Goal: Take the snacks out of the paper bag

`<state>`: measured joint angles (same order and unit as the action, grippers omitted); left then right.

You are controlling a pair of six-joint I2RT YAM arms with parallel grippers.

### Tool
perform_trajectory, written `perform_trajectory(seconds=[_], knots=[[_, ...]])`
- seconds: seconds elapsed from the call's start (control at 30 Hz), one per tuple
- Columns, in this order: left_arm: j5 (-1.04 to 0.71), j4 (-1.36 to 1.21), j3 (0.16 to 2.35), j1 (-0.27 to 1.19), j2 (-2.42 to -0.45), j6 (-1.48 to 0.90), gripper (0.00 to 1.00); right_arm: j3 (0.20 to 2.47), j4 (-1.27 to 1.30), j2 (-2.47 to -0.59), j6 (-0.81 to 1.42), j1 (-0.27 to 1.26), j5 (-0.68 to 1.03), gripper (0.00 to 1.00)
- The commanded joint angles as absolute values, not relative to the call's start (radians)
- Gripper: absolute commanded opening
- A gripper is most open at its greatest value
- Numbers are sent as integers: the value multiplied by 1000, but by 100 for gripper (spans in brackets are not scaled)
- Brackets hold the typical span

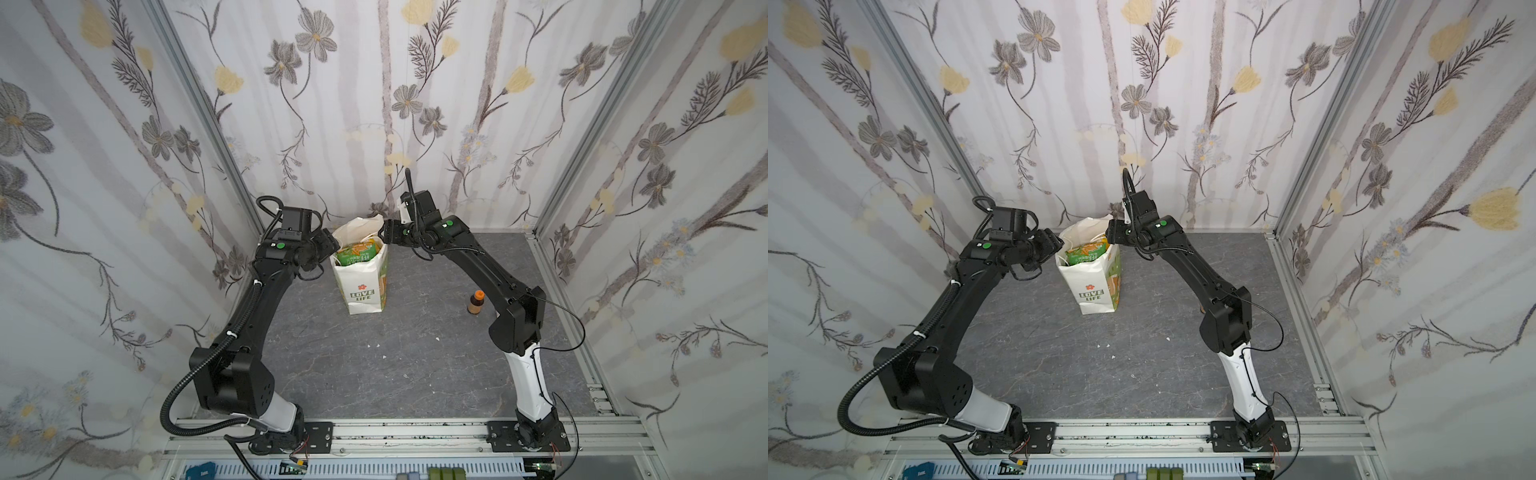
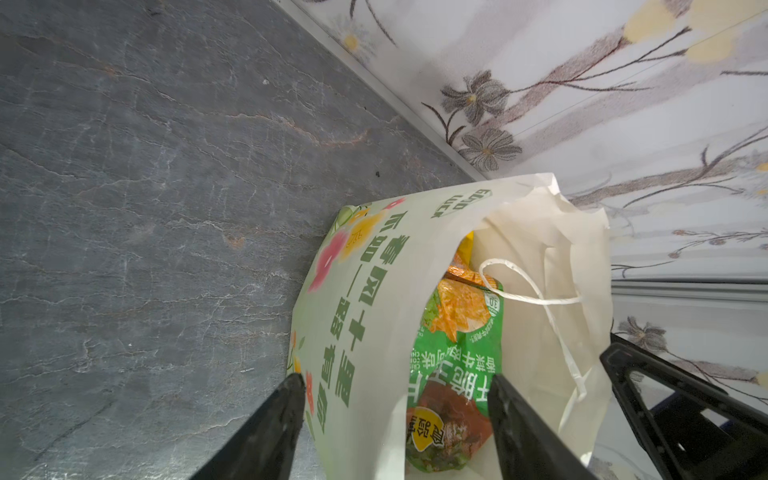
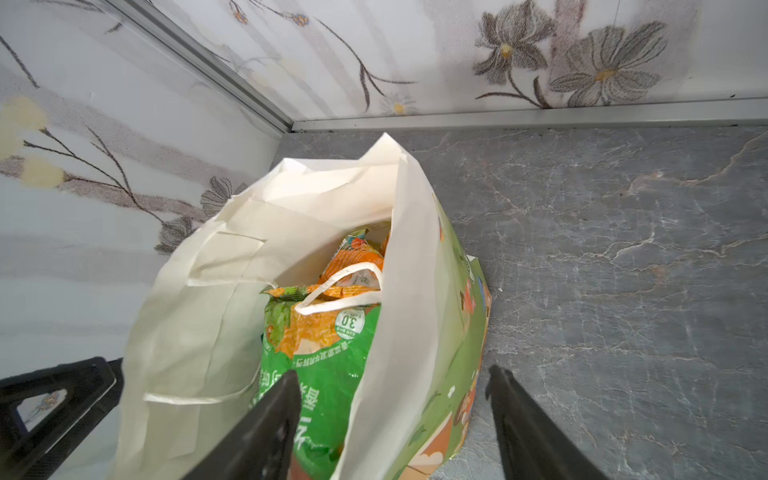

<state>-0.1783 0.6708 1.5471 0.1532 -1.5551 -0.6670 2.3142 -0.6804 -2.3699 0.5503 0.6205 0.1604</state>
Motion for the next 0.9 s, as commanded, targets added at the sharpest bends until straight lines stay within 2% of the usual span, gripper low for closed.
perform_trajectory(seconds=[0.0, 0.17, 0.3, 0.33, 0.57, 0.87], knots=[[-203, 721, 1594, 161, -1599, -610, 56, 2323, -676, -2400, 582, 623, 240, 63], [-238, 789, 1631, 174, -1638, -594, 28, 2323, -696, -2393, 594, 625, 244, 31], [-261, 807, 1634, 194, -1622, -591, 0, 2323, -733, -2364, 603, 627, 257, 8], [-269, 807, 1630, 201, -1614, -593, 0, 2324, -745, -2358, 610, 626, 269, 1], [-313, 802, 1576, 270, -1522, -667, 0, 2263, -846, -2243, 594, 631, 295, 0], [-281, 771, 1377, 454, -1323, -788, 0, 1633, -730, -1803, 616, 689, 262, 0]])
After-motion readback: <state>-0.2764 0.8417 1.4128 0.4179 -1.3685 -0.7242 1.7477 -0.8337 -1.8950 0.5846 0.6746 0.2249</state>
